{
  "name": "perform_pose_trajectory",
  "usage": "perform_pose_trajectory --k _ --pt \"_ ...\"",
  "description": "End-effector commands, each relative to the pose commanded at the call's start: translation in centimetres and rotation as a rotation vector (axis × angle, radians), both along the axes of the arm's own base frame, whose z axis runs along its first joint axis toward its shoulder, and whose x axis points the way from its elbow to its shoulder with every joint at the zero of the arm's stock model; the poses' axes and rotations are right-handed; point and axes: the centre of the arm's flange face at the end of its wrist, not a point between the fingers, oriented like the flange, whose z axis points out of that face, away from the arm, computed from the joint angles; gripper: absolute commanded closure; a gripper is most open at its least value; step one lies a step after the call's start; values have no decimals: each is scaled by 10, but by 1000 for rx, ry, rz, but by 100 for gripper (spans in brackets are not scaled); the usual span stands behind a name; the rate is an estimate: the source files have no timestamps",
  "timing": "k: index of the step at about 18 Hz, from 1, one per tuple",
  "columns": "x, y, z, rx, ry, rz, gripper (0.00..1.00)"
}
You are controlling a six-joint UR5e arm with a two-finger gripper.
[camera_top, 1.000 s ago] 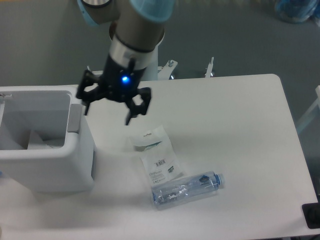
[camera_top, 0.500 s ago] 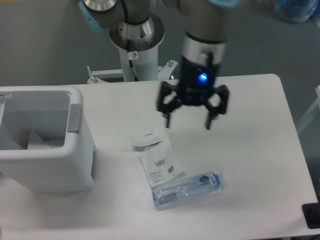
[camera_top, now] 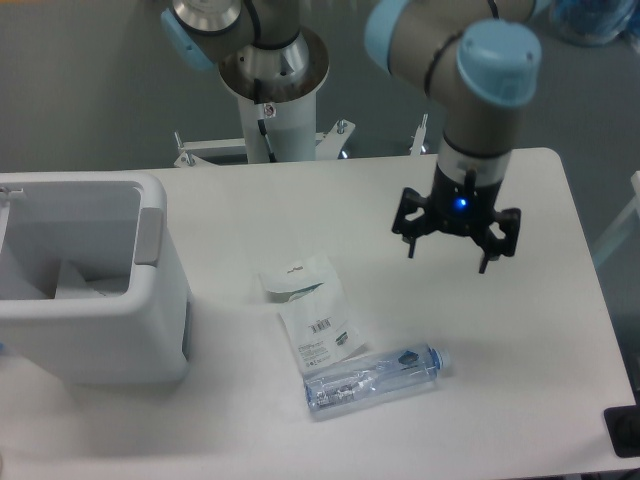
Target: Open the trash can
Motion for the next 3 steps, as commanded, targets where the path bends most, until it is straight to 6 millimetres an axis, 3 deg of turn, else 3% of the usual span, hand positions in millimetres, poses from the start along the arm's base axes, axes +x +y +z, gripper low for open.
perform_pose_trajectory --k 3 --pt "-2 0 -8 -4 -1 -3 0"
